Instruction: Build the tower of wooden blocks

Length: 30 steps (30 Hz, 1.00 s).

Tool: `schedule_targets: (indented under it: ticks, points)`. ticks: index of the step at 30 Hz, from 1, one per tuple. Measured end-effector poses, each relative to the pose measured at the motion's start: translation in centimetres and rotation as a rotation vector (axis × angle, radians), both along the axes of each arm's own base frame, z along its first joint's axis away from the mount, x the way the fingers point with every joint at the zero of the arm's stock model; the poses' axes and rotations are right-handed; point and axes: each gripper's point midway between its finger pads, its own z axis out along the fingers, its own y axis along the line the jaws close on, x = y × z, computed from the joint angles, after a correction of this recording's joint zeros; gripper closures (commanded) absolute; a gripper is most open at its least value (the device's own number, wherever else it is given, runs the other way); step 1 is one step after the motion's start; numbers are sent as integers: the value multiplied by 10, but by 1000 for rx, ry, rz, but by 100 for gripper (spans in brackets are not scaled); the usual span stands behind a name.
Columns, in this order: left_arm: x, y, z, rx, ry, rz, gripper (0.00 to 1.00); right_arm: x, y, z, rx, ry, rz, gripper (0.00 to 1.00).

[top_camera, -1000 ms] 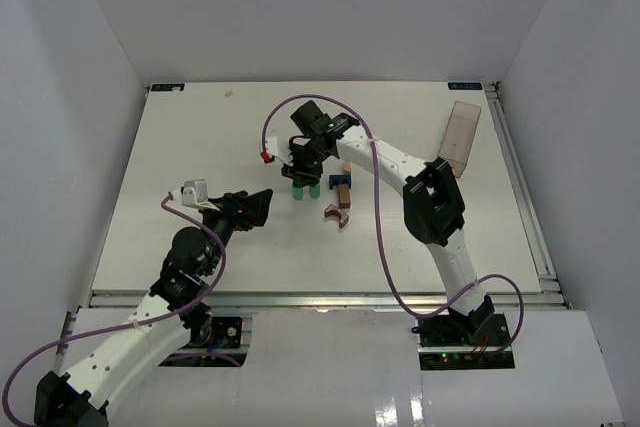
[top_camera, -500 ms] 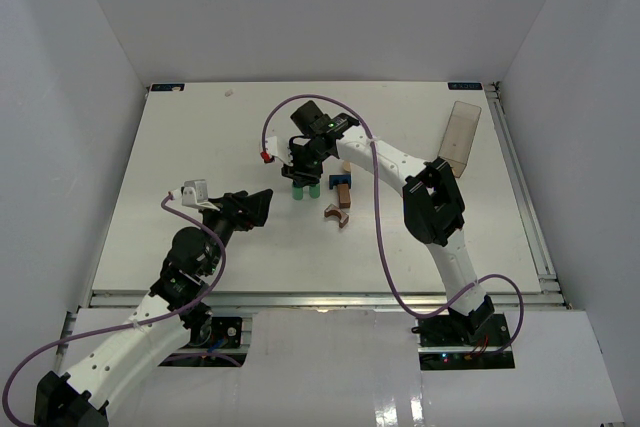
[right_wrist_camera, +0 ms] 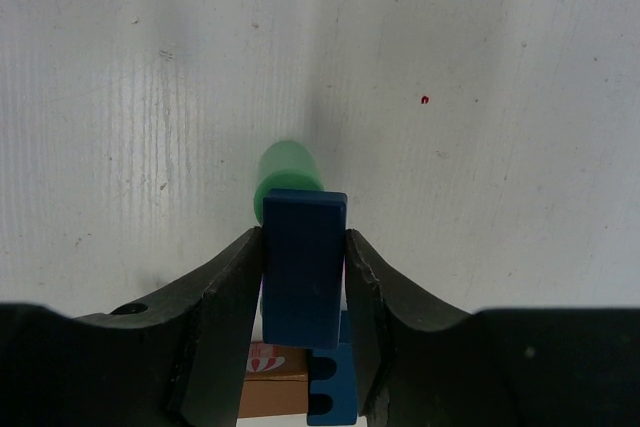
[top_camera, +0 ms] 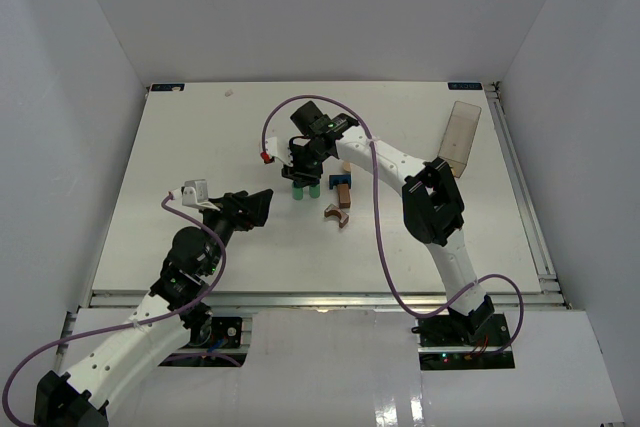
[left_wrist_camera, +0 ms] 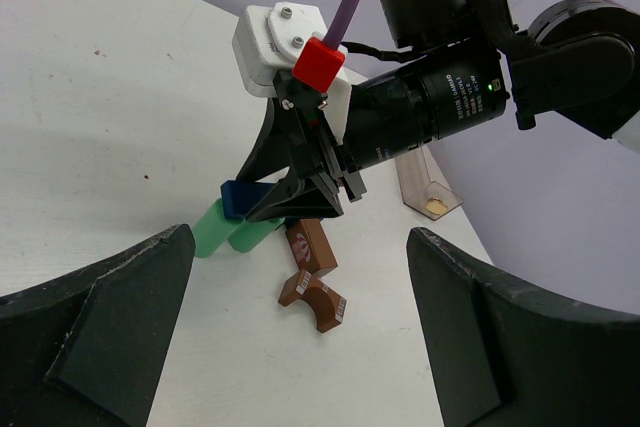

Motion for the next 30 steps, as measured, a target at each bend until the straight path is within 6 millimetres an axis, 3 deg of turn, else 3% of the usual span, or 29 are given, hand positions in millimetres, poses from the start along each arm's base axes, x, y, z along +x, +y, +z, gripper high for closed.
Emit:
schedule_targets:
  ticks: [5, 22, 24, 28, 29, 30]
  points:
    - [0, 0, 0, 0, 0, 0, 2, 0, 0, 0, -1, -1, -1, 47]
    - [0, 0, 0, 1, 1, 0, 3, 2, -1, 0, -7, -7, -7, 41]
    - [0, 0, 0, 0, -1, -1, 6, 2, -2, 0, -9, -8, -9, 40]
    - [1, -4, 0, 6, -6, -15, 23, 2, -1, 5, -1, -10, -19, 40]
    - [2, -5, -1, 9, -6, -21, 35, 2, -1, 9, 7, -12, -26, 40]
    - [2, -8, -2, 16, -3, -30, 57, 2, -1, 15, 16, -15, -35, 40]
